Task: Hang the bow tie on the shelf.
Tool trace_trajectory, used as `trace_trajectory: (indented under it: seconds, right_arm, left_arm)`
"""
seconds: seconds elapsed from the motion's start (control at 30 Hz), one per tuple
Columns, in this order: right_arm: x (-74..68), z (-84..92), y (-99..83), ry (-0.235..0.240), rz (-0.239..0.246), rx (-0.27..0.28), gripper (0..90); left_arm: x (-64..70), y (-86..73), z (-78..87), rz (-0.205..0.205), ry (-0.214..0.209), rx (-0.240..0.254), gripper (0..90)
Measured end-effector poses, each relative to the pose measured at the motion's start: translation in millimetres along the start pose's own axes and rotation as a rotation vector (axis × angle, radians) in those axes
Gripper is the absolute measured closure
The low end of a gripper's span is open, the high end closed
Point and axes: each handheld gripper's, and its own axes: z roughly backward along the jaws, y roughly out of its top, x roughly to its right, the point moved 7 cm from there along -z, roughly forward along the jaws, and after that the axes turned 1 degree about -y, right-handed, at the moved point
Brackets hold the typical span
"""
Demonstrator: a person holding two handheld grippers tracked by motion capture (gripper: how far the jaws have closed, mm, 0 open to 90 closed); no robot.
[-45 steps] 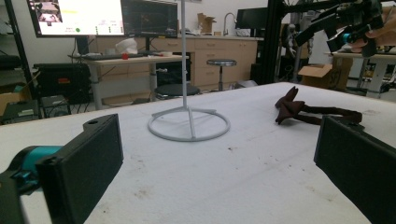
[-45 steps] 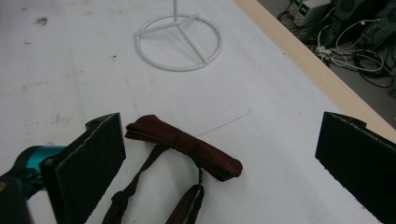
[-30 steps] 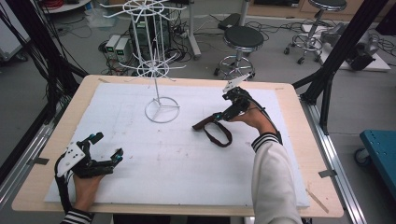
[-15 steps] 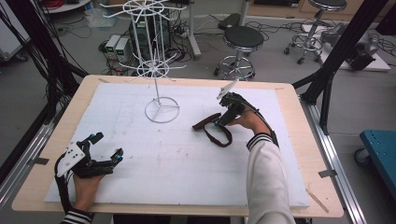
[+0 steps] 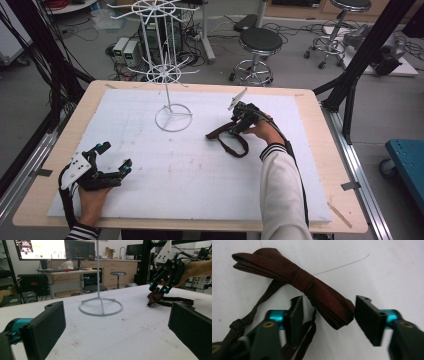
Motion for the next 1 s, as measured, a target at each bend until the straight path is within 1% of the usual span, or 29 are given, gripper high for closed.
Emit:
trace_trajectory:
  seconds: [0.03,0.07,0.1,0.13,0.17,0.2,0.23,0.37,0.4,0.43,0.47,0.7,0.73,0.8,0.83,0.87,0.9,1.0]
  right_arm:
    - [0.0,0.0,0.0,0.000,0.000,0.000,49.1]
    - [-0.1,-0.8,-0.4,-0.001,0.004,-0.011,54.1]
    - [-1.0,-1.3,-0.8,0.003,0.006,-0.020,61.1]
    - [-1.8,-0.7,-1.1,0.006,0.034,-0.033,77.3]
    - [-1.8,-0.7,-1.1,0.006,0.034,-0.033,77.3]
    - [-3.2,0.1,-0.4,0.016,0.039,-0.032,81.4]
    - [-4.9,1.0,2.4,0.020,0.059,-0.023,84.8]
    - [-6.1,1.0,3.9,0.024,0.065,-0.019,84.9]
    - [-6.3,1.6,3.3,0.027,0.053,-0.022,84.9]
    - [-5.4,1.6,3.5,0.022,0.056,-0.019,84.9]
    - [-6.1,2.2,2.9,0.027,0.045,-0.023,84.9]
    - [-7.5,4.5,2.6,0.036,0.044,-0.018,84.9]
    - [-7.3,5.8,2.7,0.029,0.047,-0.019,84.9]
    - [-8.1,8.3,3.8,0.033,0.045,-0.008,84.8]
    - [-8.7,10.3,4.3,0.028,0.044,-0.007,84.8]
    - [-10.4,15.3,5.8,0.028,0.042,0.004,84.6]
    - [-10.4,15.3,5.8,0.028,0.042,0.004,84.6]
    - [-12.8,23.8,9.0,0.030,0.035,0.041,84.6]
  left_arm:
    - [-0.2,0.0,0.0,-0.001,0.000,0.000,1.8]
    - [-0.1,0.0,0.0,0.000,0.000,0.000,1.7]
    - [-0.2,0.1,0.0,0.000,0.000,0.000,1.7]
    - [-0.1,-0.1,0.0,0.000,0.001,-0.001,1.7]
    - [0.1,0.1,-0.1,0.002,0.001,0.002,1.7]
    - [-0.1,0.0,0.0,0.000,0.000,0.000,1.7]
    - [-0.1,0.0,0.0,0.000,0.000,0.000,1.7]
    - [0.0,0.0,0.0,0.000,0.000,0.000,1.7]
    - [0.0,0.0,0.0,0.000,0.000,0.000,1.7]
    - [0.0,0.0,0.0,-0.001,0.000,0.000,1.7]
    - [0.1,0.0,0.0,-0.001,-0.001,-0.001,1.7]
    - [0.3,0.0,0.0,-0.004,-0.003,-0.001,1.7]
    - [0.3,0.0,0.0,-0.005,-0.003,-0.001,1.7]
    - [0.6,0.0,-0.2,-0.007,0.001,-0.001,1.7]
    - [0.8,0.0,-0.1,-0.014,-0.003,-0.003,1.7]
    - [1.4,0.1,-0.2,-0.008,-0.006,0.000,1.7]
    - [1.2,-0.1,-0.1,-0.012,-0.005,-0.003,1.7]
    - [1.2,0.2,-0.2,-0.011,-0.005,0.000,1.7]
